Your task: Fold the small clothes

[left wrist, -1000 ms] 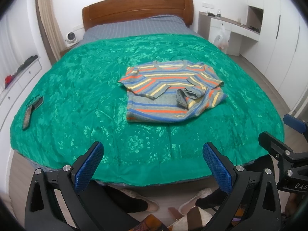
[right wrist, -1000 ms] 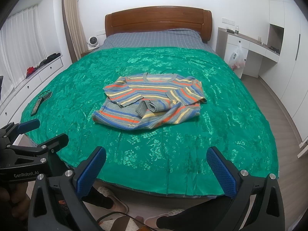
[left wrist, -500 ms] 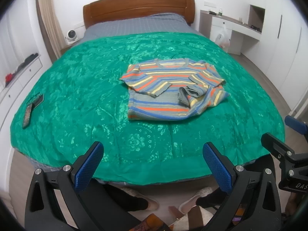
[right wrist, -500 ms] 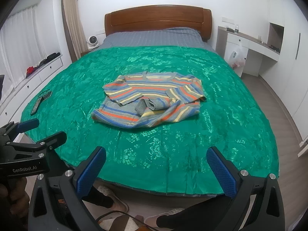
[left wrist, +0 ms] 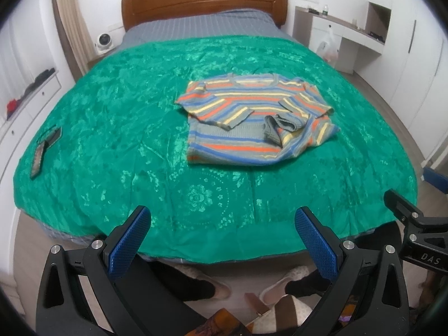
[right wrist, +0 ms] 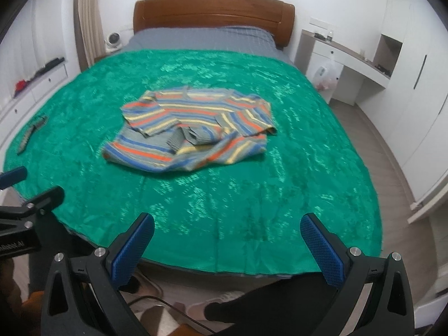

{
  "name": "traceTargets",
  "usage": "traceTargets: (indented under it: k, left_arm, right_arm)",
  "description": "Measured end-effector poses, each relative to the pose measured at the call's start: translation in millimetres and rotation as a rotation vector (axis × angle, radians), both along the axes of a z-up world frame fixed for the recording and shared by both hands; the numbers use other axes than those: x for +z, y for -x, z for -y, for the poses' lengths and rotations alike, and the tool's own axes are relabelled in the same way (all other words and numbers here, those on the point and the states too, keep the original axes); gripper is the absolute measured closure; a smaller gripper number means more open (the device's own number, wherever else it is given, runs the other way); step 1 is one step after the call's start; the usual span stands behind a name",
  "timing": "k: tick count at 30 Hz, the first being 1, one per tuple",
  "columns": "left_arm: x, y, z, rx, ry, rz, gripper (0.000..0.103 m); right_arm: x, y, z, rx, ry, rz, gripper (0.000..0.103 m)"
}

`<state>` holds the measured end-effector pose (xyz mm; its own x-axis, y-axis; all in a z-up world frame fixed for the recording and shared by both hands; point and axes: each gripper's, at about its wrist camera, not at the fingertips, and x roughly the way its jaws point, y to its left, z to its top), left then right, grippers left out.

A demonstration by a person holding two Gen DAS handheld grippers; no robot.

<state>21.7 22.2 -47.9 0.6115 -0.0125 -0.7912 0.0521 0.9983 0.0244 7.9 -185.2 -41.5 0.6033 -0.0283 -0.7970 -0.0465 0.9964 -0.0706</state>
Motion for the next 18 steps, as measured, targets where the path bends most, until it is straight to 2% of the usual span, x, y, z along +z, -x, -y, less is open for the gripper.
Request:
traceTargets:
  k: [6, 13, 15, 18]
  left_arm:
    - [-4.6, 0.1, 2.9, -0.002, -0.011, -0.020, 0.000]
    - [-4.5, -0.9, 1.3, 0.001, -0.010, -0.029, 0.000]
    - [-5.4, -1.0, 0.8, 0.002, -0.010, -0.033, 0.000]
    - [-5.5, -1.2, -0.2, 0.005, -0.007, -0.033, 0.000]
  right_arm:
    - [-12.6, -2.9, 4.4, -0.016, 0.035, -0.051, 0.000]
    - [-17.6, -3.9, 6.5, -0.024, 0.040, -0.069, 0.000]
    - [-17.7, -5.7, 6.6, -0.013, 0.032, -0.071, 0.000]
    - [-16.3, -19.2, 13.5, 0.038, -0.035, -0.050, 0.000]
